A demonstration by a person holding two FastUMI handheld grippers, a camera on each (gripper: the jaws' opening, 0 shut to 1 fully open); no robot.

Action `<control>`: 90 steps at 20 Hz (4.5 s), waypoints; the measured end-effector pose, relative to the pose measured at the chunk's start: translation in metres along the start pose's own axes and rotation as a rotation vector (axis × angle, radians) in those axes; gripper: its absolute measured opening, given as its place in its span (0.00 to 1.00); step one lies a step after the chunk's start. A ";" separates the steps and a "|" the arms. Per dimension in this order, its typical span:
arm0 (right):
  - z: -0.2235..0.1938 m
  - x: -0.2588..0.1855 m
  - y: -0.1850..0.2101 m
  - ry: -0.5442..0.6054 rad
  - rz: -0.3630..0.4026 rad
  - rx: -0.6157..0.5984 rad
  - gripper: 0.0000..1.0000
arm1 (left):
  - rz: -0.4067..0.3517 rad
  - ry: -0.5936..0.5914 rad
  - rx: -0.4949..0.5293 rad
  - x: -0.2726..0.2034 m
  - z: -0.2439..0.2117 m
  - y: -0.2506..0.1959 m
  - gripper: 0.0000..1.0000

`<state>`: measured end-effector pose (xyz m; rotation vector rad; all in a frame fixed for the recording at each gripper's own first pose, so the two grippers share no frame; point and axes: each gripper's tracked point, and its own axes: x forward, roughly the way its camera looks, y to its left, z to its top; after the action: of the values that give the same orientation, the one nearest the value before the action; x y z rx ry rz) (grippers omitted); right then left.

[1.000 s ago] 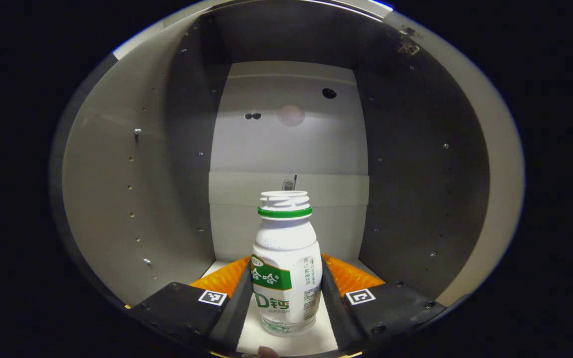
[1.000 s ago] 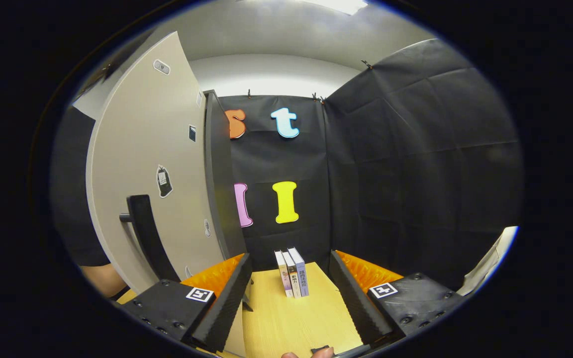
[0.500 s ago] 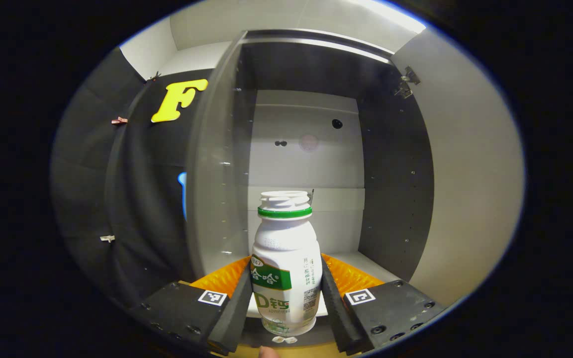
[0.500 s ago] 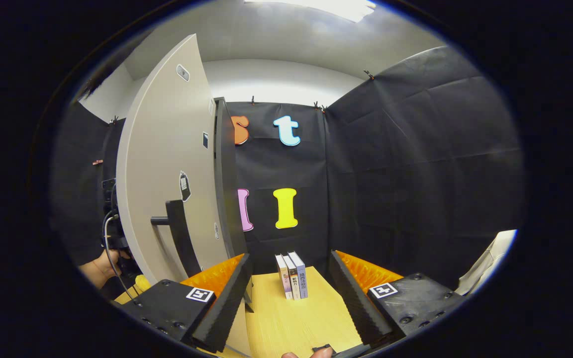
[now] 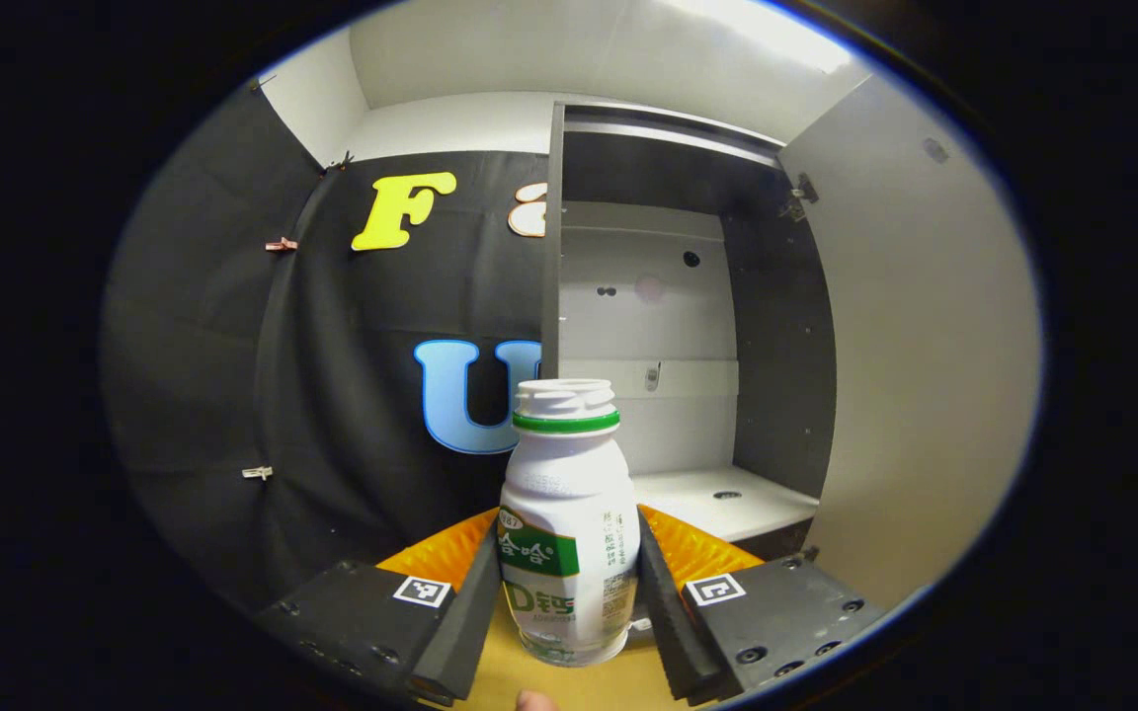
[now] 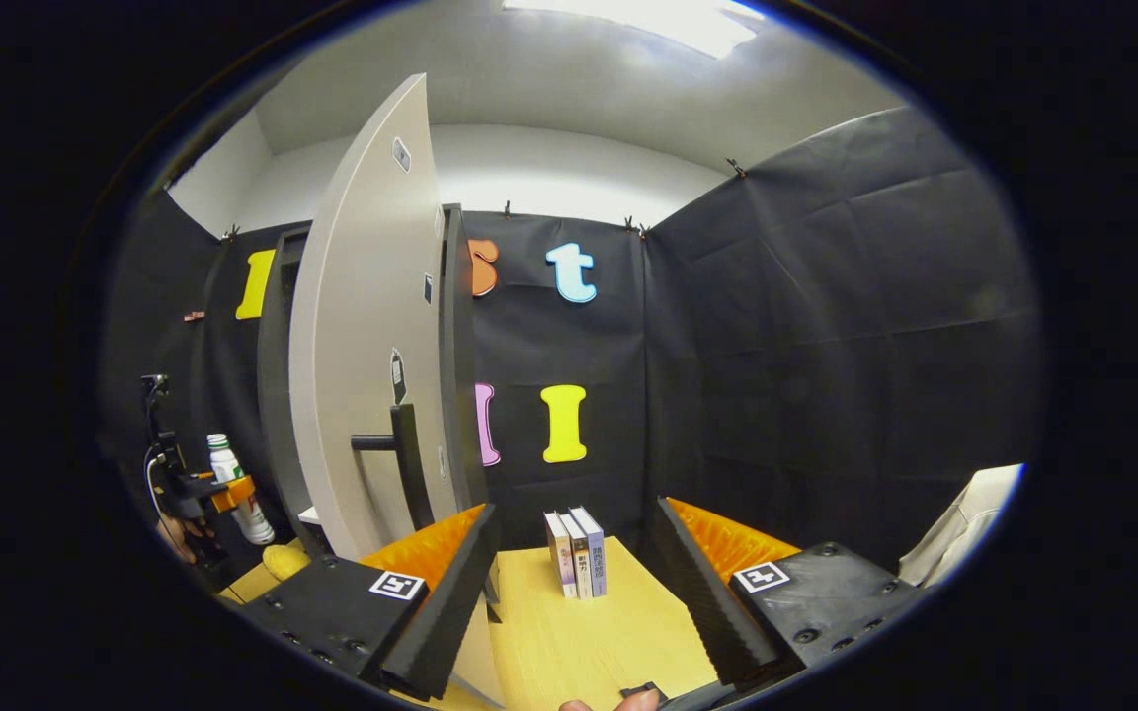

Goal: Open the cabinet door with the right hand, grasp the bottle in the cabinet with the left hand and place it on the coaster, then close the cabinet door with the right hand.

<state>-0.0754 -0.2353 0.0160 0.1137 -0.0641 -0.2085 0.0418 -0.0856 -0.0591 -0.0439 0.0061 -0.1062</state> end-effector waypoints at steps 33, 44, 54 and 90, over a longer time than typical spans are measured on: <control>0.009 -0.035 -0.032 -0.041 -0.336 -0.109 0.96 | -0.228 0.114 -0.049 -0.100 -0.291 0.022 0.74; -0.021 -0.047 -0.074 0.051 -0.398 -0.086 0.96 | -0.222 0.166 -0.049 -0.101 -0.304 0.018 0.90; -0.035 -0.032 -0.057 0.067 -0.296 -0.074 0.96 | -0.164 0.153 -0.048 -0.102 -0.247 0.030 0.95; -0.037 0.027 0.037 0.142 0.172 0.059 0.98 | 0.216 0.145 0.062 -0.167 -0.023 0.034 0.95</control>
<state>-0.0384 -0.2016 -0.0149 0.1807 0.0613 -0.0263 -0.1205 -0.0354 -0.0833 0.0267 0.1523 0.1068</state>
